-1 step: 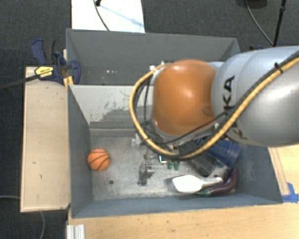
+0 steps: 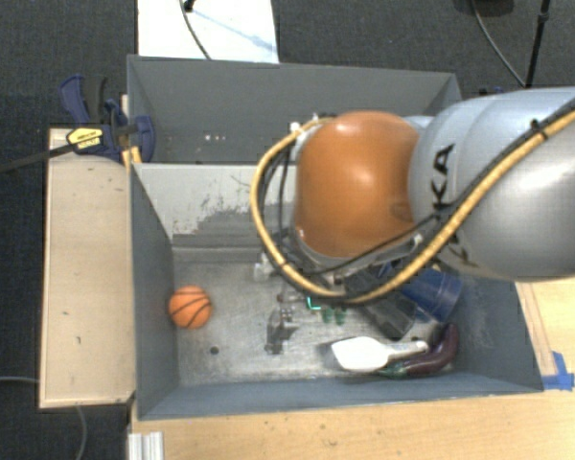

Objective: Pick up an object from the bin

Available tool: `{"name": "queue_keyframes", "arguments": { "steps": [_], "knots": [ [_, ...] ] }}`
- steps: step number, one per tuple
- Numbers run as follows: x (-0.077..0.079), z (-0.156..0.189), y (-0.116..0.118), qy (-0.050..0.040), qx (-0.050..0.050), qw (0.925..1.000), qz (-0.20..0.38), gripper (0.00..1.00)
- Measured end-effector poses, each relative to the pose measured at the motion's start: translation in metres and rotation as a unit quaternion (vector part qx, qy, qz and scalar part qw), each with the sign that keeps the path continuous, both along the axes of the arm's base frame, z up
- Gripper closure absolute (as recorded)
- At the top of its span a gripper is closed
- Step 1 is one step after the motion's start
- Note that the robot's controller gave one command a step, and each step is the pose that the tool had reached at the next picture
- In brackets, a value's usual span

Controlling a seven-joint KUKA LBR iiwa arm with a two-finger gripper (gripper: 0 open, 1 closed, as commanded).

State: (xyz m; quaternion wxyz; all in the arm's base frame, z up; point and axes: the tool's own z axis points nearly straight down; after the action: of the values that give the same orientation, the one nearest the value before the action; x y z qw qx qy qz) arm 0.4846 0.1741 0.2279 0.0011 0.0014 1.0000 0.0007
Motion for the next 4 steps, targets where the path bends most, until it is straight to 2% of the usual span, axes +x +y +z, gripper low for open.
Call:
{"name": "queue_keyframes", "arguments": {
  "steps": [1, 2, 3, 4],
  "knots": [
    [0.002, -0.052, 0.035, -0.0035, 0.001, 0.9998, 0.022, 0.00],
    [0.000, -0.104, 0.059, 0.0012, 0.000, 0.9995, 0.032, 0.00],
    [0.028, -0.139, 0.071, -0.0121, -0.001, 0.9990, 0.042, 0.00],
    [0.031, -0.137, 0.071, -0.0186, 0.001, 0.9991, 0.038, 1.00]
  ]
}}
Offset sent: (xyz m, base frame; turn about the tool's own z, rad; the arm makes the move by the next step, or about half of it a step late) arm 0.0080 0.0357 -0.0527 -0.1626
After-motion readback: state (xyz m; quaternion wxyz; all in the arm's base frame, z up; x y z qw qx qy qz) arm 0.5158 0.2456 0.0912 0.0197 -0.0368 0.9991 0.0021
